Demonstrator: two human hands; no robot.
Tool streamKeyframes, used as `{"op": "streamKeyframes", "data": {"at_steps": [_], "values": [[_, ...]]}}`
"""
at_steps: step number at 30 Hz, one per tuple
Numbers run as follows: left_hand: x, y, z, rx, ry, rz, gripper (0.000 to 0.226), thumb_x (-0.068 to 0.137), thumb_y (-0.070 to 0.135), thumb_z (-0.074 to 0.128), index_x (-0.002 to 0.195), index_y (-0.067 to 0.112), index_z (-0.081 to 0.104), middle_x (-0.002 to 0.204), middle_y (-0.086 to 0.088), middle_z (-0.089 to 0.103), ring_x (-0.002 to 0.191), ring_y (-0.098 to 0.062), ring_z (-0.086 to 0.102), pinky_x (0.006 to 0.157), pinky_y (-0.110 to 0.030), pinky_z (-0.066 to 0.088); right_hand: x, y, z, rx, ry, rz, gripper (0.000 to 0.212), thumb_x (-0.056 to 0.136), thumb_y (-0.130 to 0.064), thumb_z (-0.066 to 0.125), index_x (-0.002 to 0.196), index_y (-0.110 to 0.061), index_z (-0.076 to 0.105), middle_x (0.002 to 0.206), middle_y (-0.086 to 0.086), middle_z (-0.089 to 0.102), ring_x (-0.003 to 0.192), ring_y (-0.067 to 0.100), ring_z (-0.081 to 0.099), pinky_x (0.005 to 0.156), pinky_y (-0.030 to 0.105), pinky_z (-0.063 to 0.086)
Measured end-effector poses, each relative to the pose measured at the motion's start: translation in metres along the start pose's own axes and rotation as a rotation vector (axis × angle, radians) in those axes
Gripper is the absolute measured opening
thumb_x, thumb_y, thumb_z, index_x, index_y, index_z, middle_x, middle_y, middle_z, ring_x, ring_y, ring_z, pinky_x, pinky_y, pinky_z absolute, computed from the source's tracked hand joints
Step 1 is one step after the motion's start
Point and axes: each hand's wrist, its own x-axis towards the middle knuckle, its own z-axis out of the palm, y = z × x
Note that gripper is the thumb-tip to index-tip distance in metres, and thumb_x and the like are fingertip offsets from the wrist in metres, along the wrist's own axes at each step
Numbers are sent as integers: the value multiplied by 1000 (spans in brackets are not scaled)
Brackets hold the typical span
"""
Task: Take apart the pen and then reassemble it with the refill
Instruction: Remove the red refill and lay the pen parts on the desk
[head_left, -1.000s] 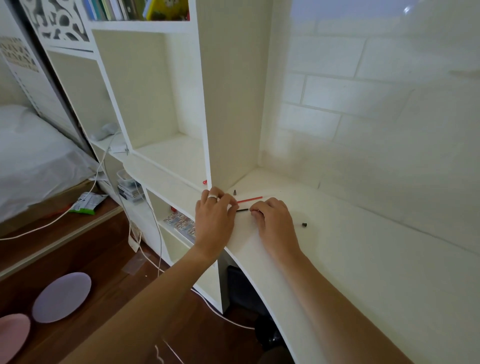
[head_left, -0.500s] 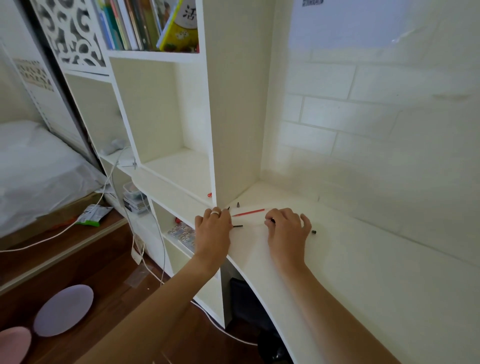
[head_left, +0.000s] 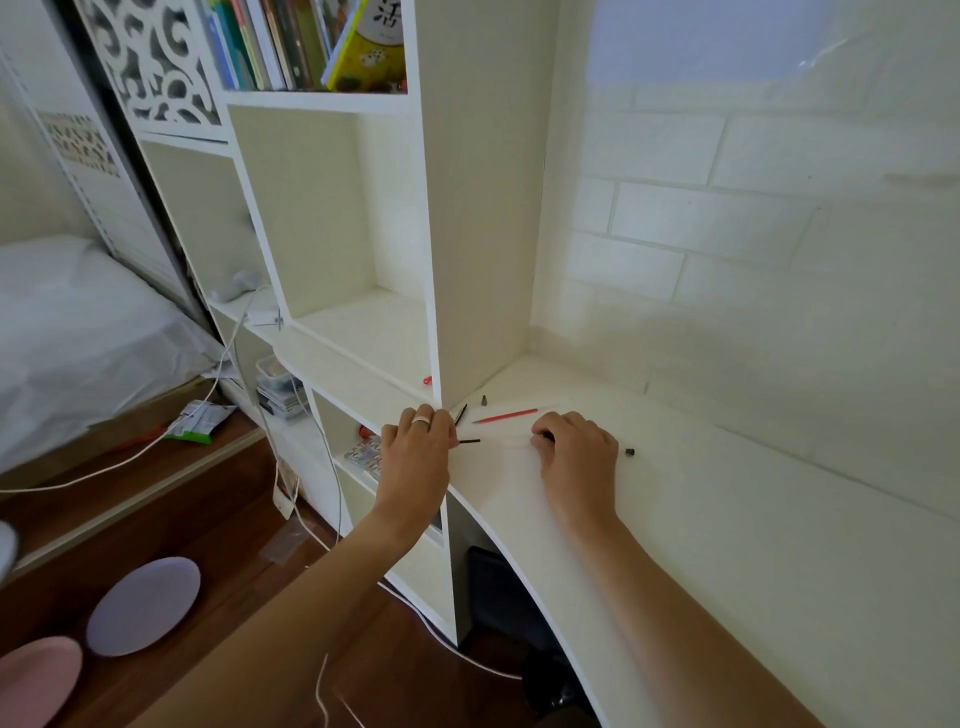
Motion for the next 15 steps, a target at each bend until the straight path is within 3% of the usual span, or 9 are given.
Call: {"op": "streamKeyframes", "data": {"at_steps": [8, 15], "values": [[-2, -5, 0, -50, 5, -34, 20, 90, -4, 64, 94, 16, 64, 94, 0, 63, 90, -23, 55, 82, -35, 43, 1, 0, 1, 16, -62, -51, 13, 87, -11, 68, 85, -24, 66, 79, -6, 62, 76, 19, 55, 84, 38, 44], [-4, -15, -5, -24, -3, -9, 28, 83, -10, 67, 91, 16, 61, 92, -1, 61, 87, -22, 53, 80, -36, 49, 2, -2, 1, 32, -141, -162, 11, 91, -14, 64, 88, -24, 68, 81, -5, 64, 79, 20, 54, 79, 40, 48]]}}
